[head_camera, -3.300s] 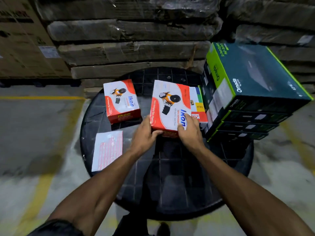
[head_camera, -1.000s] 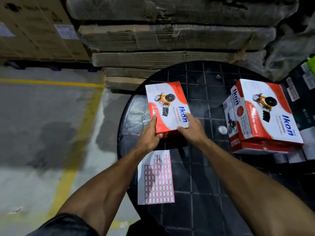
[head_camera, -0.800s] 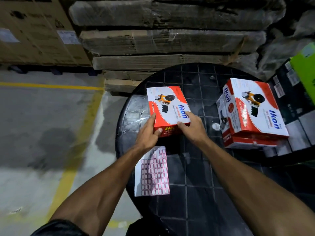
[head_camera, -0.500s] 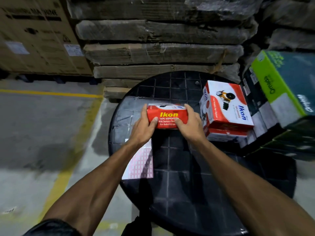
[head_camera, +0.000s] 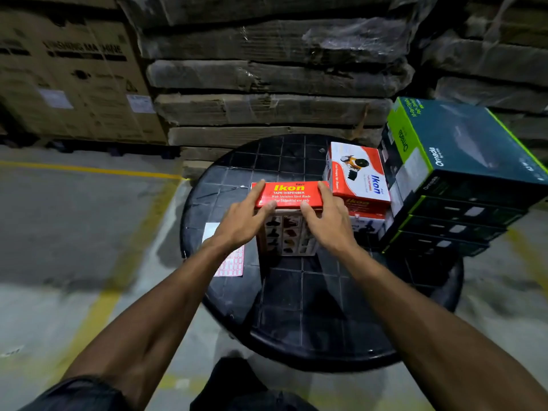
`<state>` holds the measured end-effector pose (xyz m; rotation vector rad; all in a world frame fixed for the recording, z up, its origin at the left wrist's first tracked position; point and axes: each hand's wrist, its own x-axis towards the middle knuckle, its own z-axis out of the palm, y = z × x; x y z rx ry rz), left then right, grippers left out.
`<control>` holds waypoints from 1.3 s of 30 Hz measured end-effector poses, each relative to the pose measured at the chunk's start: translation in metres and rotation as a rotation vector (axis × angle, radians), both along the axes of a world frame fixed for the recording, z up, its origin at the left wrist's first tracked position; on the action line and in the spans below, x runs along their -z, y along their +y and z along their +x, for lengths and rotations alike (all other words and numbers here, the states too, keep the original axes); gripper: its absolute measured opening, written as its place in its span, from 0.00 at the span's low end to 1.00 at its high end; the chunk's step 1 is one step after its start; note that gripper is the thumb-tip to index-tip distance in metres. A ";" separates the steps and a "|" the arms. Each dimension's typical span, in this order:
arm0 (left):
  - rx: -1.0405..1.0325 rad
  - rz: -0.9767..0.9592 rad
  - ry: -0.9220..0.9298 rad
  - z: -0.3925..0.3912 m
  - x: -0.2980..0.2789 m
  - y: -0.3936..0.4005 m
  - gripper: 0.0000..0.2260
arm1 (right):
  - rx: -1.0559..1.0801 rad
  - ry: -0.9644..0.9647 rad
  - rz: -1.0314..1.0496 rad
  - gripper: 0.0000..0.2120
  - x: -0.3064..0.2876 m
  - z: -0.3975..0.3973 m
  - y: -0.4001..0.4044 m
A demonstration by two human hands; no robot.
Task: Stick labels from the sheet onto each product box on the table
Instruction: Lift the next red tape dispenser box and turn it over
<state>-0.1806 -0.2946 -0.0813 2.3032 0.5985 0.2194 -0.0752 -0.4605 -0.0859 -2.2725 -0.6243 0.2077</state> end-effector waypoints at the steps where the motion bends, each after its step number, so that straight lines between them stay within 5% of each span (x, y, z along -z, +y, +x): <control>1: 0.008 0.007 0.007 0.000 -0.005 -0.003 0.28 | 0.004 0.005 -0.003 0.32 0.000 -0.001 -0.003; 9: 0.096 -0.048 0.099 0.014 -0.007 0.007 0.28 | 0.034 0.032 -0.035 0.30 0.009 -0.001 -0.003; 18: 0.141 -0.336 0.072 0.033 0.006 0.024 0.29 | 0.086 -0.043 -0.127 0.30 0.016 -0.003 0.010; 25: 0.133 -0.286 0.114 0.037 0.017 0.029 0.32 | 0.112 -0.113 -0.265 0.33 0.018 -0.004 0.012; 31: 0.159 0.207 0.156 0.034 0.010 0.029 0.29 | 0.130 -0.186 -0.304 0.31 0.015 -0.005 0.010; 35: 0.303 0.522 -0.080 0.027 0.003 0.035 0.26 | 0.116 -0.322 -0.367 0.30 0.013 -0.004 0.007; 39: 0.434 0.705 -0.282 0.023 0.004 0.029 0.12 | 0.093 -0.492 -0.335 0.25 0.014 -0.008 0.006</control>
